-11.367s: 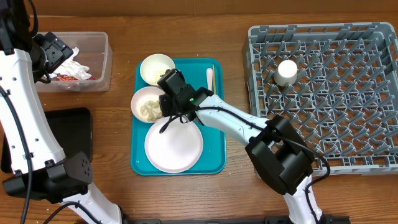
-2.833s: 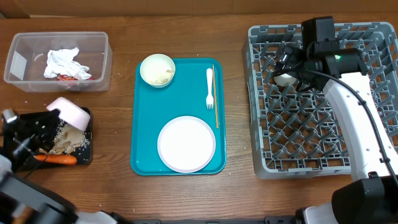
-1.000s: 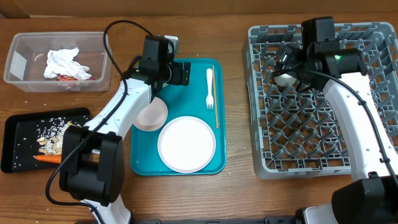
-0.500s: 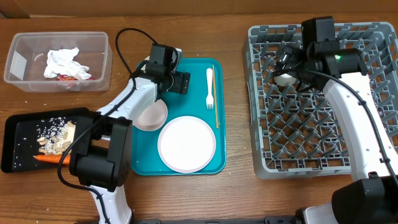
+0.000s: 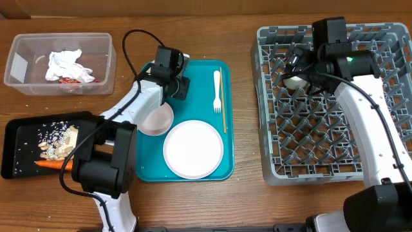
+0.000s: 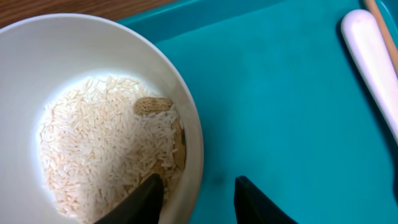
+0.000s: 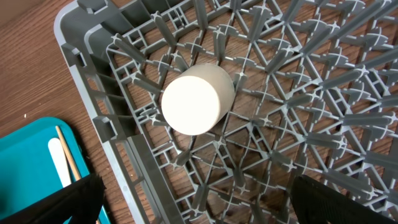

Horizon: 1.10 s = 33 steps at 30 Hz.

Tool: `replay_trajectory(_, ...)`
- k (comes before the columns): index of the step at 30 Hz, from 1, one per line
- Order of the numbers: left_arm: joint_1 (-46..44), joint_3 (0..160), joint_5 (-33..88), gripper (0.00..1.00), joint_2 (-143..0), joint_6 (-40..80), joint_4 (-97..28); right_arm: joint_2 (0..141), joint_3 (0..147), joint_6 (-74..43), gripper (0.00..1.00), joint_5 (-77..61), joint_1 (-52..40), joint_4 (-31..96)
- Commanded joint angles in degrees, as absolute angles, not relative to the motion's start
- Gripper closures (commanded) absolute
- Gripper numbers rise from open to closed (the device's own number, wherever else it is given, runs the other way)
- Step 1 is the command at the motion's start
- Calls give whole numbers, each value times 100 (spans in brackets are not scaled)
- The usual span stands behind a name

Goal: Sort waste into correct bins and load items into the dishwasher rack
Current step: 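Grasp the white bowl of rice with the left gripper, then tip the white bowl over the black tray to dump the rice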

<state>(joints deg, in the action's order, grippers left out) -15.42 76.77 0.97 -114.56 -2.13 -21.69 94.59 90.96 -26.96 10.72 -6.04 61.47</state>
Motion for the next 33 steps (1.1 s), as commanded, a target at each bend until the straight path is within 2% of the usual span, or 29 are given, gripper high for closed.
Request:
replay_trajectory(1, -1623, 7732, 60, 66, -11509, -408, -2250, 9445, 9109, -2703, 0, 1087, -602, 6125)
replay_trajectory(6, -1632, 7743, 62, 76, -11487, -410, -2246, 9445, 9109, -2703, 0, 1087, -602, 6125)
replay_trajectory(10, -1632, 7745, 62, 90, -11369, -403, -2248, 9445, 9109, -2705, 0, 1087, -602, 6123)
replay_trajectory(14, -1632, 7749, 67, 96, -11100, -235, -2292, 9445, 9109, -2703, 0, 1087, -602, 6121)
replay_trajectory(20, -1632, 7749, 115, 96, -10453, 102, -2464, 9445, 9109, -2703, 0, 1087, -604, 6123)
replay_trajectory(27, -1389, 7749, 222, 96, -9041, 781, -3426, 9445, 9109, -2703, 0, 1087, -604, 6123)
replay_trajectory(30, -816, 7749, 928, 96, -8370, 801, -3983, 9445, 9109, -2703, 0, 1087, -604, 6121)
replay_trajectory(33, 163, 7747, 1900, 96, -7953, 928, -4431, 9445, 9109, -2703, 0, 1087, -604, 6121)
